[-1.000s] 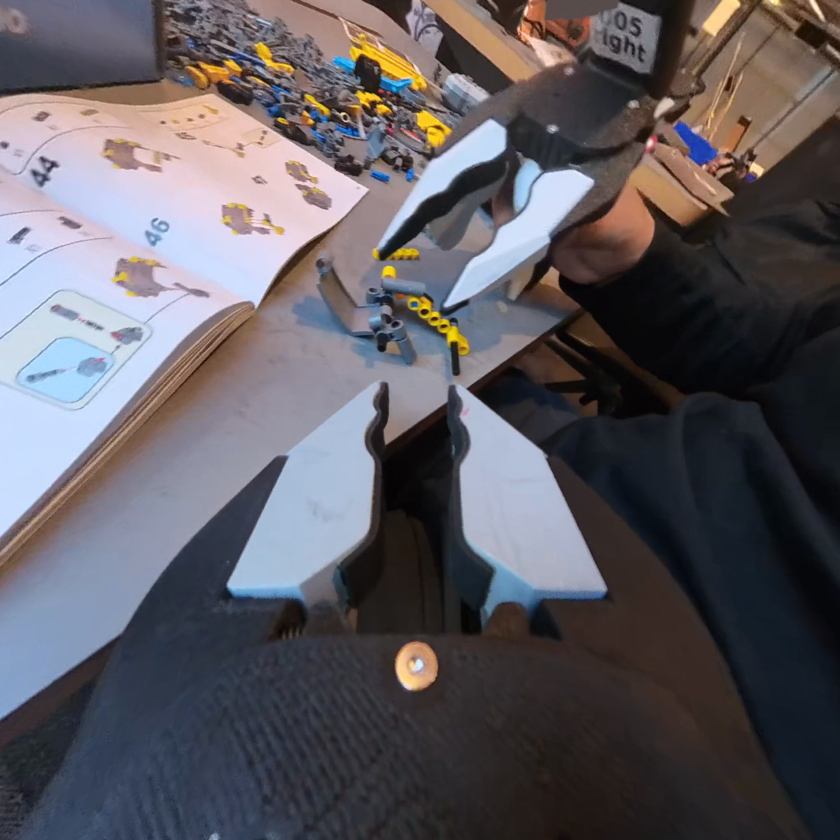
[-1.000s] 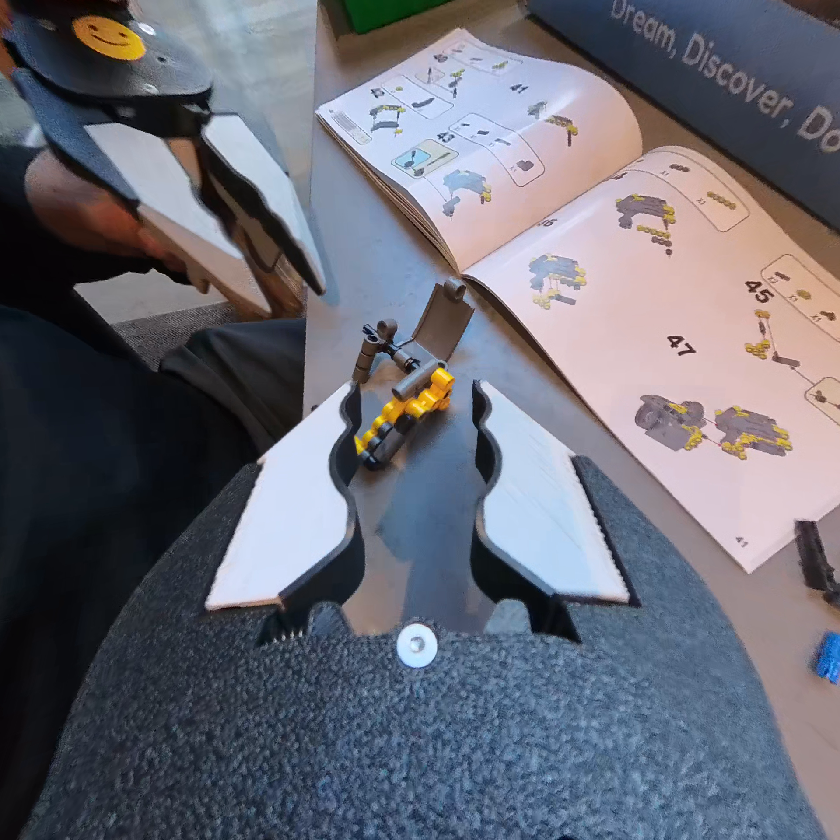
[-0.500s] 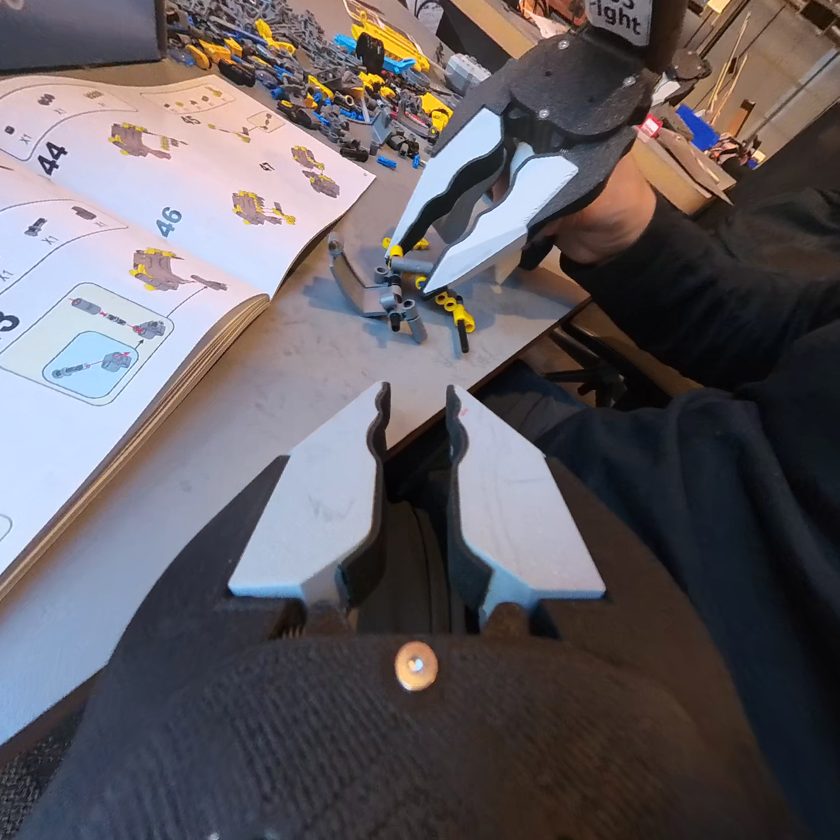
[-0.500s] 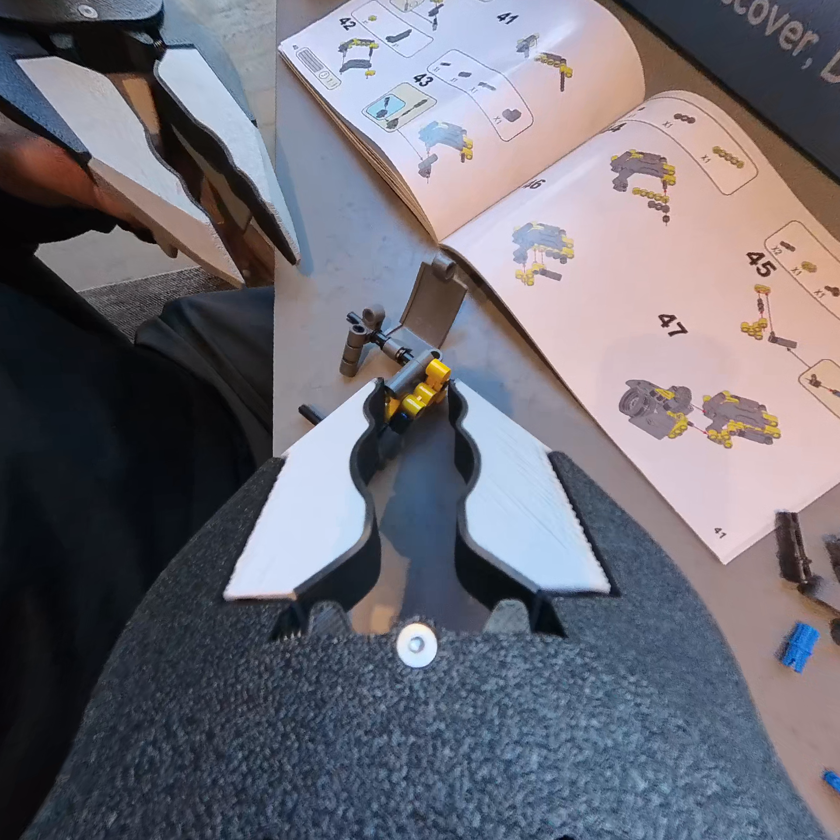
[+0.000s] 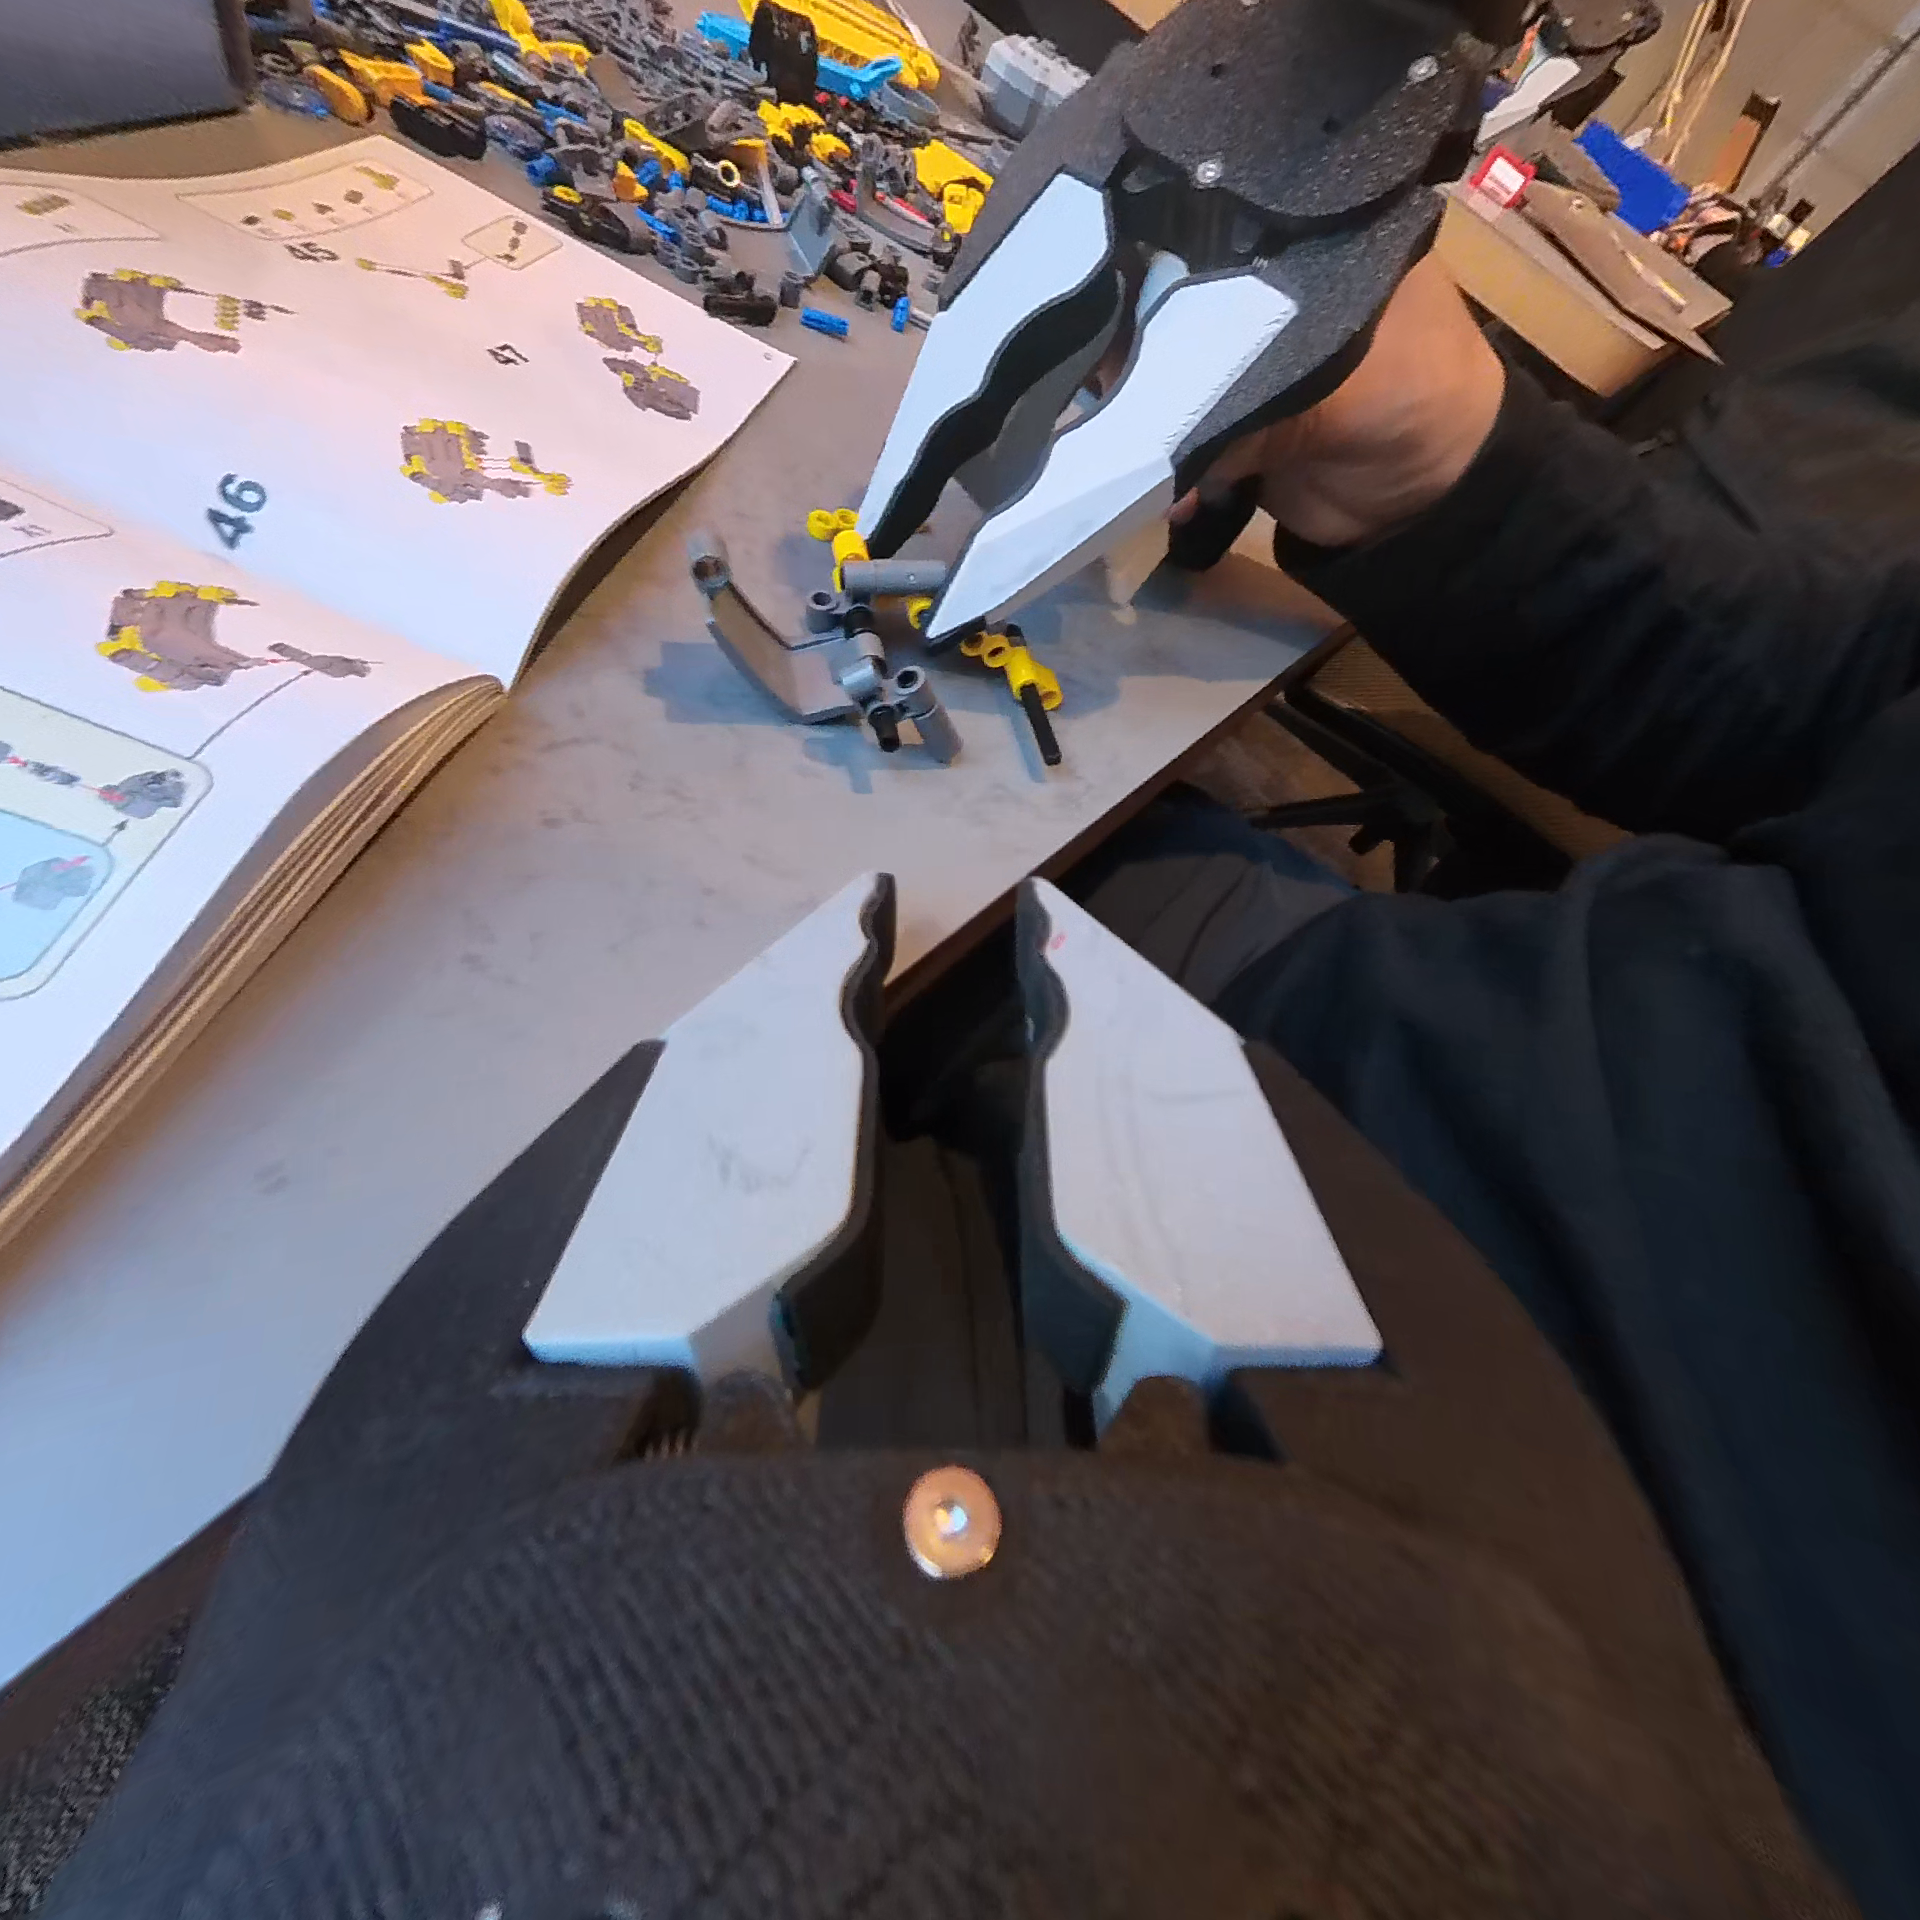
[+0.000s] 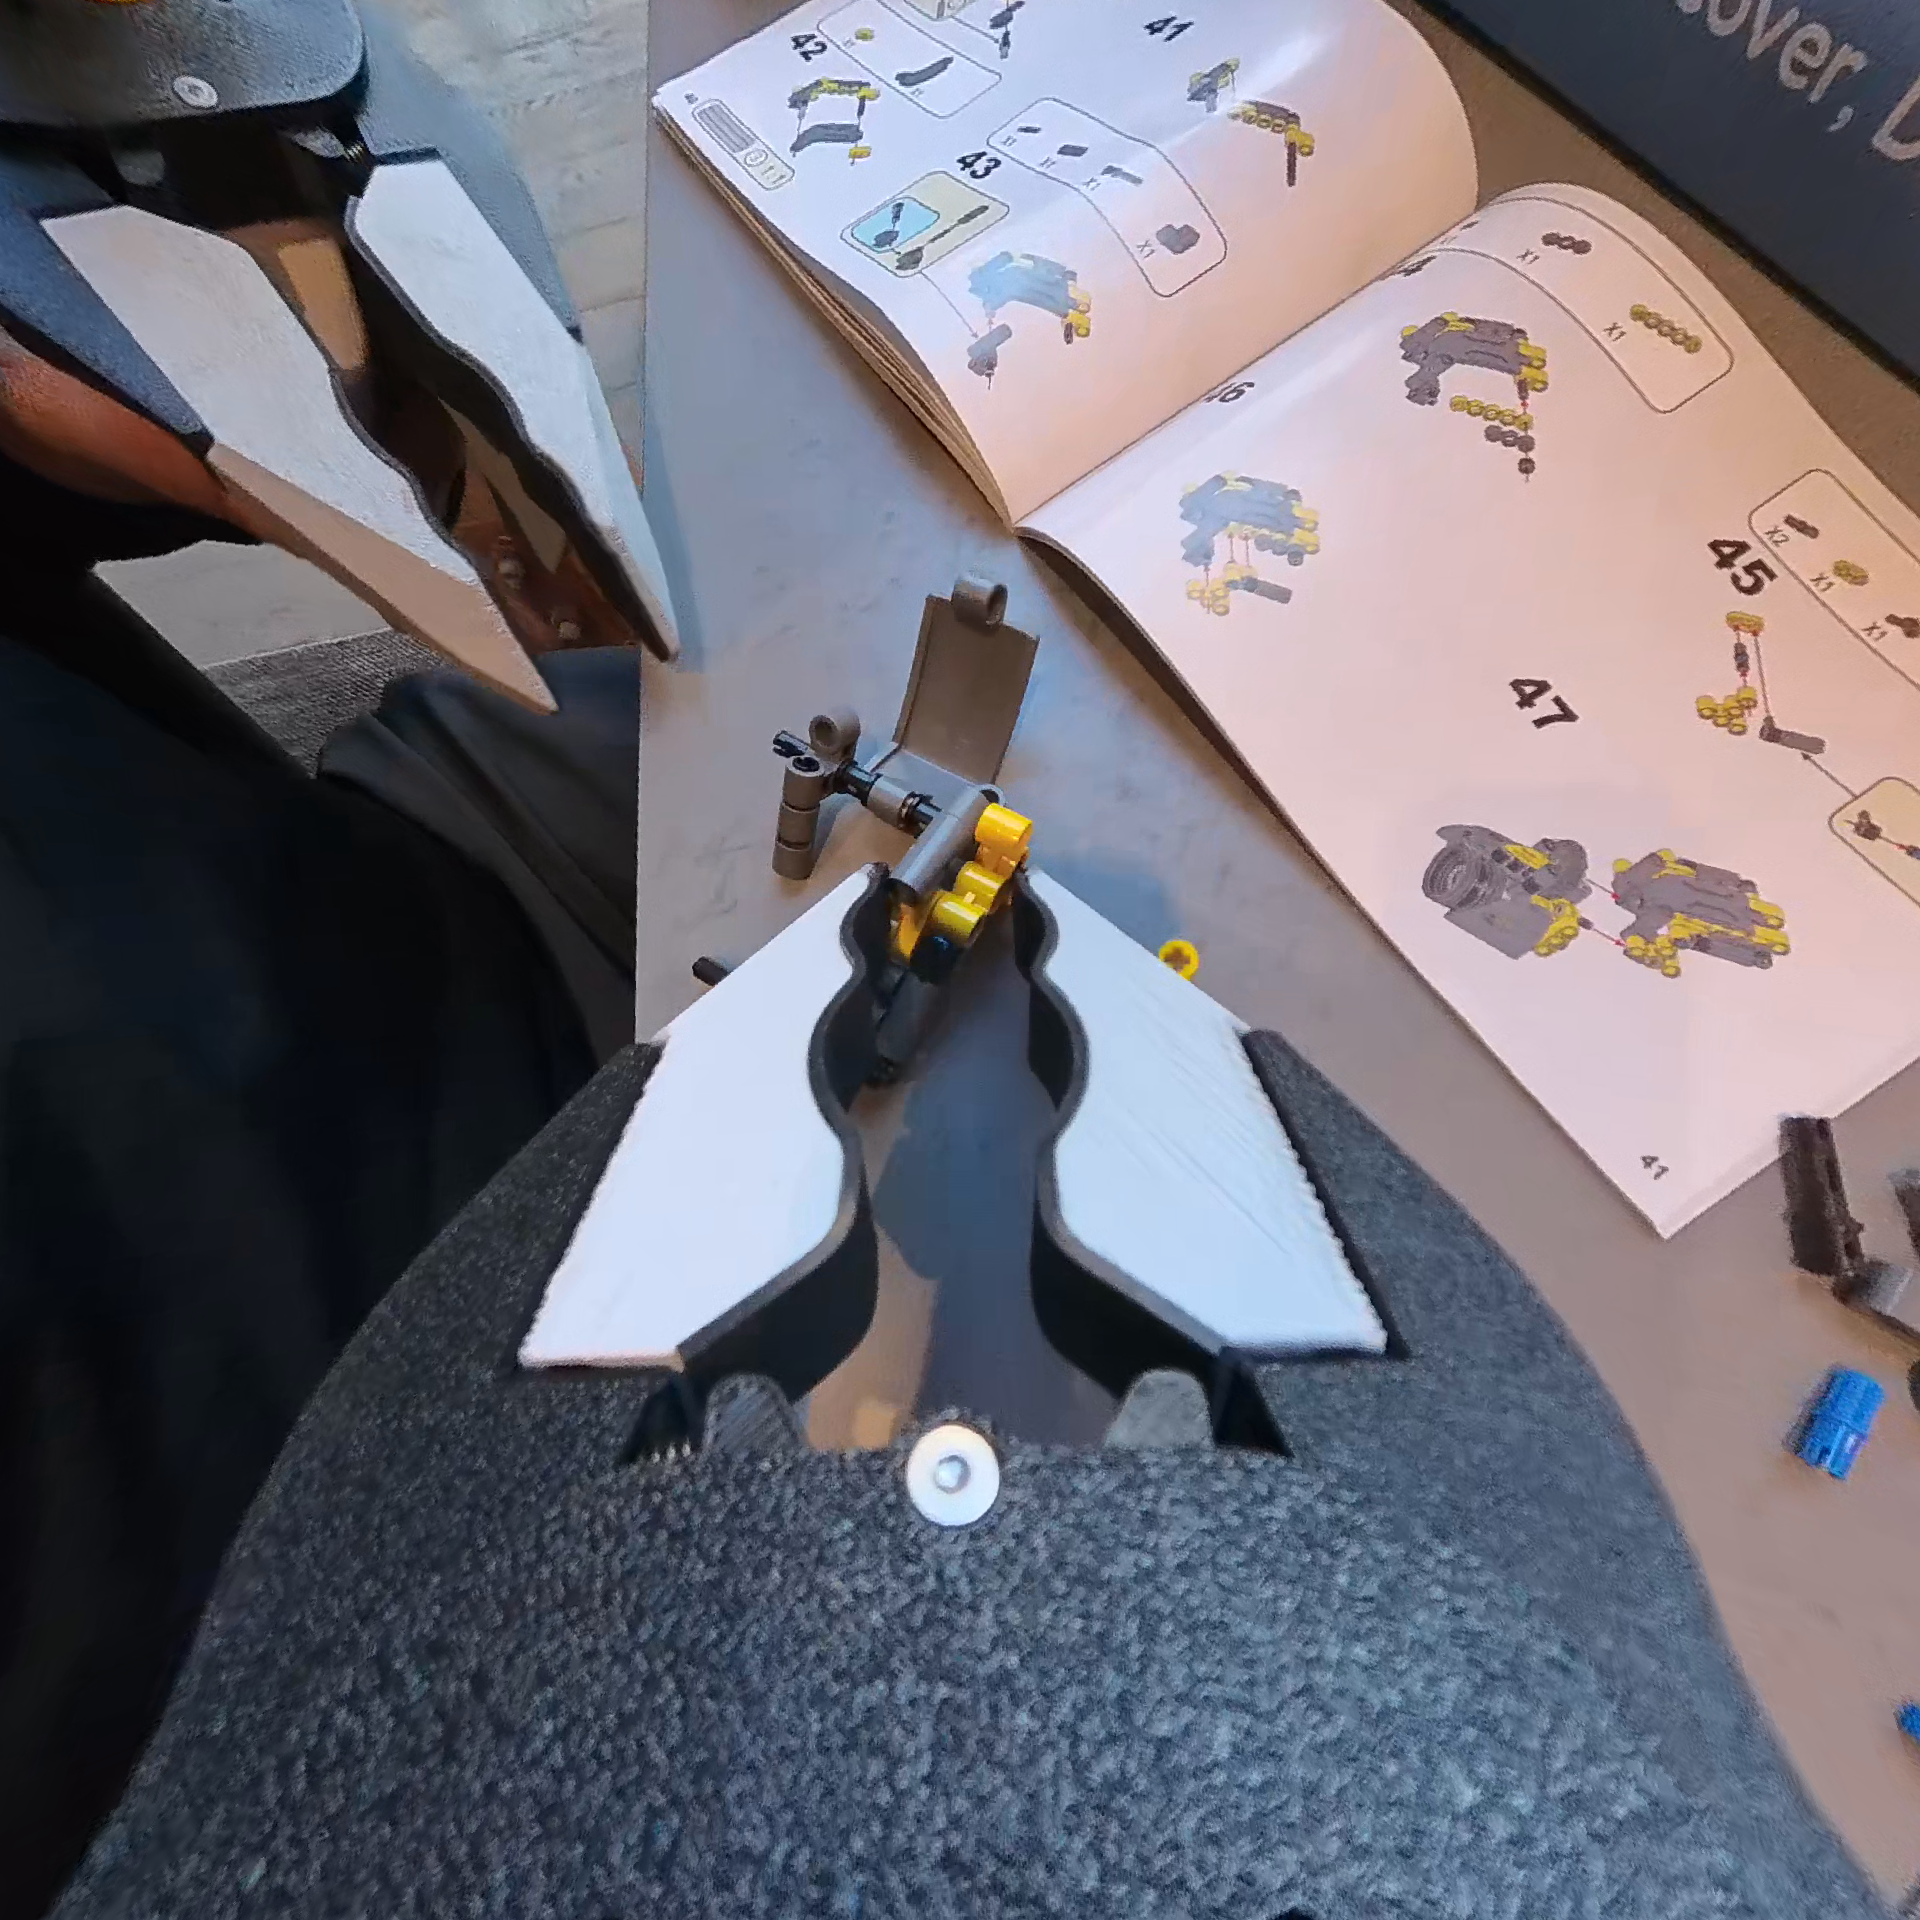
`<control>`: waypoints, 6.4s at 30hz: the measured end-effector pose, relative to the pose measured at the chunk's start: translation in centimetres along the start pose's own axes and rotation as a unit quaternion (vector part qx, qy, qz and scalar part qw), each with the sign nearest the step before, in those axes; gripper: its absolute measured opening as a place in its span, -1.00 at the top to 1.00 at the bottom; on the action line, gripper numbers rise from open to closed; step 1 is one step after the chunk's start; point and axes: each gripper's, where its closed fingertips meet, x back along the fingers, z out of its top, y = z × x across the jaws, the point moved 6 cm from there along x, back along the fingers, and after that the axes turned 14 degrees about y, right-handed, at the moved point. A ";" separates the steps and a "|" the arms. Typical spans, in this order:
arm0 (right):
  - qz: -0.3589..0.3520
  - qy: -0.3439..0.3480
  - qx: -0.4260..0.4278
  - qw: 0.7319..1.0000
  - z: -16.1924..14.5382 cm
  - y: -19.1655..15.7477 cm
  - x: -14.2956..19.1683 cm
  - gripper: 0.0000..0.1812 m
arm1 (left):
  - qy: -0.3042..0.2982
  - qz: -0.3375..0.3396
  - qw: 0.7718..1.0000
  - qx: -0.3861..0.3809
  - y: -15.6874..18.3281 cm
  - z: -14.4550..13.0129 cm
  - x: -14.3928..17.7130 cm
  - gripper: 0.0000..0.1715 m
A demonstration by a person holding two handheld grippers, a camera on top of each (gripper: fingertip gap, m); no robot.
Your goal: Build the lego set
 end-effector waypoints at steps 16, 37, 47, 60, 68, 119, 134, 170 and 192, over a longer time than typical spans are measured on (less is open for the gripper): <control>0.008 0.005 -0.005 1.000 0.0 0.1 -0.1 0.75 | -0.041 -0.022 0.997 -0.056 1.7 -1.0 -0.7 0.76; 0.009 0.006 0.002 1.000 -0.1 0.1 -0.1 0.75 | -0.041 -0.019 0.997 -0.059 1.4 -1.0 -0.8 0.79; 0.011 0.006 0.000 1.000 -0.1 0.1 -0.1 0.75 | -0.044 -0.019 0.997 -0.058 1.4 -1.1 -0.8 0.80; -0.004 0.010 0.015 1.000 -0.1 0.0 -0.1 0.75 | -0.007 0.019 0.998 -0.062 0.3 0.5 -0.6 0.78; -0.022 0.013 0.013 1.000 -0.3 -0.5 0.3 0.76 | -0.022 0.040 0.995 -0.090 0.5 2.8 -3.8 0.70; -0.246 0.043 -0.018 0.968 -1.9 1.3 5.0 0.82 | -0.145 0.093 0.939 -0.297 0.5 2.0 -10.5 0.91; -0.229 0.119 -0.103 0.961 -1.1 2.3 10.8 0.56 | -0.153 0.029 0.957 -0.244 0.3 2.4 -9.4 0.72; -0.200 0.040 -0.046 0.978 -3.9 1.3 9.2 0.52 | -0.067 0.036 0.993 -0.092 -1.6 3.0 -2.3 0.49; -0.129 0.053 -0.084 0.987 -3.6 2.2 8.0 0.62 | -0.130 0.010 0.963 -0.236 -2.7 4.5 -9.8 0.96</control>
